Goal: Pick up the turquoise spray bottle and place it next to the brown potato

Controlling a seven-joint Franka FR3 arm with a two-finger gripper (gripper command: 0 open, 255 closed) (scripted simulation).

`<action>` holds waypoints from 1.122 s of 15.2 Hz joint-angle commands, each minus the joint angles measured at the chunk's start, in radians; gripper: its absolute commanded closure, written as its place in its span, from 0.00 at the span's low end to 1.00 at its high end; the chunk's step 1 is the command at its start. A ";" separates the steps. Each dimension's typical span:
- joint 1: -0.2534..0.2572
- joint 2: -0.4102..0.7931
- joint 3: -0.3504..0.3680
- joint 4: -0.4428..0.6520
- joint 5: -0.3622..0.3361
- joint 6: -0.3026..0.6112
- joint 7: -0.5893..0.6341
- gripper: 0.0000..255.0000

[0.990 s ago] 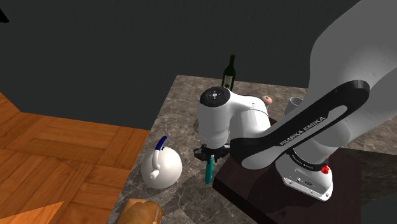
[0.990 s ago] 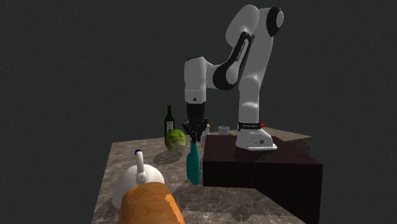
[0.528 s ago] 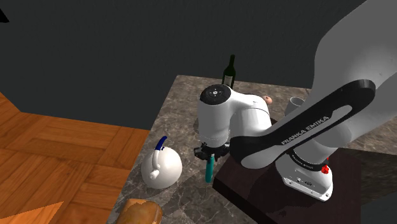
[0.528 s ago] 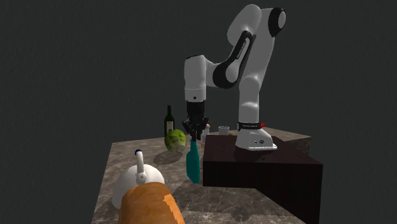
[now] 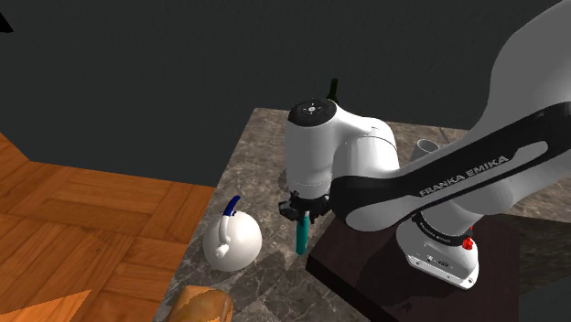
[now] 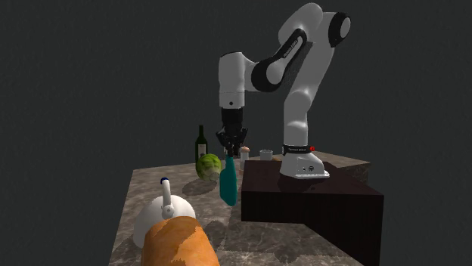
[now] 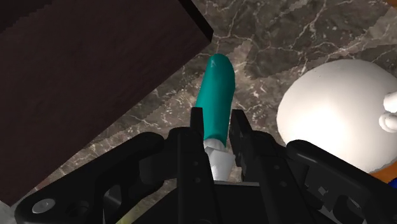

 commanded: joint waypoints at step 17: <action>0.078 -0.197 -0.160 0.117 0.010 -0.312 -0.057 1.00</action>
